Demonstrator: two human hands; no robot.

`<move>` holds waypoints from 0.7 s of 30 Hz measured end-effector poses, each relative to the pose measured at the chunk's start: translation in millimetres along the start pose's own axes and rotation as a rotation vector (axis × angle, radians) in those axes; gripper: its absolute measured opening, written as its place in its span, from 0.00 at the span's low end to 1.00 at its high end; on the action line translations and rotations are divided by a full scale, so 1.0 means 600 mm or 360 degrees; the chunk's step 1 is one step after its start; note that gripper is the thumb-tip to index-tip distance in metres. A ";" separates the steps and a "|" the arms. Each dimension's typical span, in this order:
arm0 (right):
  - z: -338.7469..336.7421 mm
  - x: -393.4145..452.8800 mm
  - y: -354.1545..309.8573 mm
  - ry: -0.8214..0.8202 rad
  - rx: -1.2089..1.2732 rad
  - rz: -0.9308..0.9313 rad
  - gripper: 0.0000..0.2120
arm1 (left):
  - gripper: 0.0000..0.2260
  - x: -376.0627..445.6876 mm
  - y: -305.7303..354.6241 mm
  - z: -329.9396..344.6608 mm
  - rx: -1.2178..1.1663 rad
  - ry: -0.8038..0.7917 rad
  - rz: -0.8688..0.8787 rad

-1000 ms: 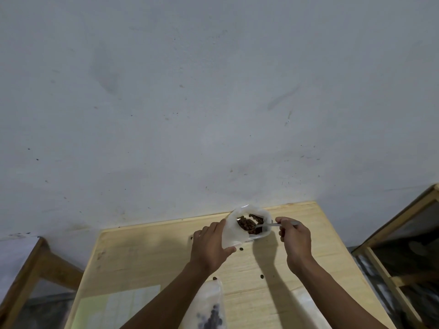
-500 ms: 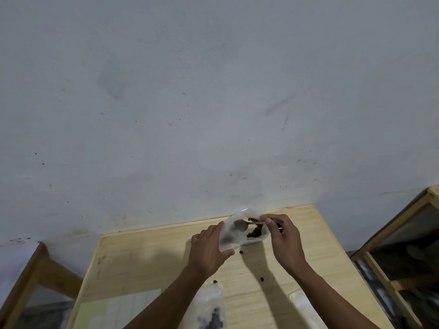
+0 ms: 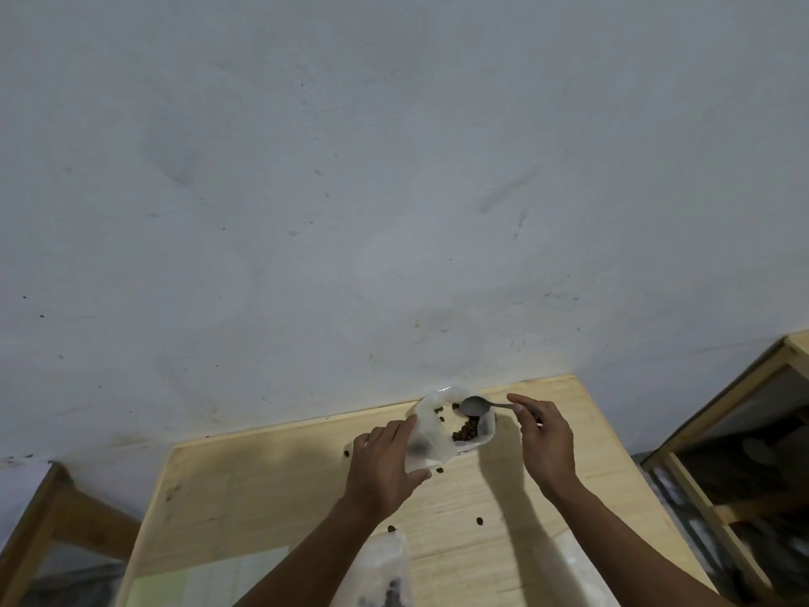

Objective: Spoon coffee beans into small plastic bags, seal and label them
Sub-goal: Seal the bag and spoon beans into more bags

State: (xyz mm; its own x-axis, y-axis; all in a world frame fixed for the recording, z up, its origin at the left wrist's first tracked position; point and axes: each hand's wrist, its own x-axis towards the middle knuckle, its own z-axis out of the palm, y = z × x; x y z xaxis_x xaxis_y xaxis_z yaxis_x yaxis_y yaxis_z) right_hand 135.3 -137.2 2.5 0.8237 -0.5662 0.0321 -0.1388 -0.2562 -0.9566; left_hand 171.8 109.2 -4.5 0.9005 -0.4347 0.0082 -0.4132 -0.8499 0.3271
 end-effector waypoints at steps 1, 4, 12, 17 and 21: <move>0.003 0.004 0.004 -0.0024 -0.0014 -0.0005 0.09 | 0.37 0.004 0.000 0.003 0.0008 0.0000 0.0039; 0.008 0.008 0.022 -0.0046 -0.0044 -0.0003 0.09 | 0.37 0.011 0.000 0.014 0.0016 0.0022 0.0149; -0.012 -0.012 0.083 -0.0025 0.0060 0.0269 0.11 | 0.37 0.023 -0.003 0.037 0.0140 0.0048 0.0238; -0.012 -0.021 0.085 -0.0081 0.0048 0.0339 0.12 | 0.36 0.029 0.013 0.033 0.0184 -0.0071 0.0196; -0.009 -0.025 0.082 -0.0082 0.0073 0.0440 0.13 | 0.37 0.029 0.017 0.029 0.0216 -0.0136 0.0148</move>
State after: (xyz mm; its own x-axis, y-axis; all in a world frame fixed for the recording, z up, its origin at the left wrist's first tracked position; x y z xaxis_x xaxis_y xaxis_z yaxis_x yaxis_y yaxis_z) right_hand 113.1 -145.8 -43.3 0.7851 -0.5686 -0.2456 -0.3380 -0.0611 -0.9392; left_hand 180.9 87.9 -17.3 0.8453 -0.5319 -0.0497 -0.5137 -0.8348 0.1980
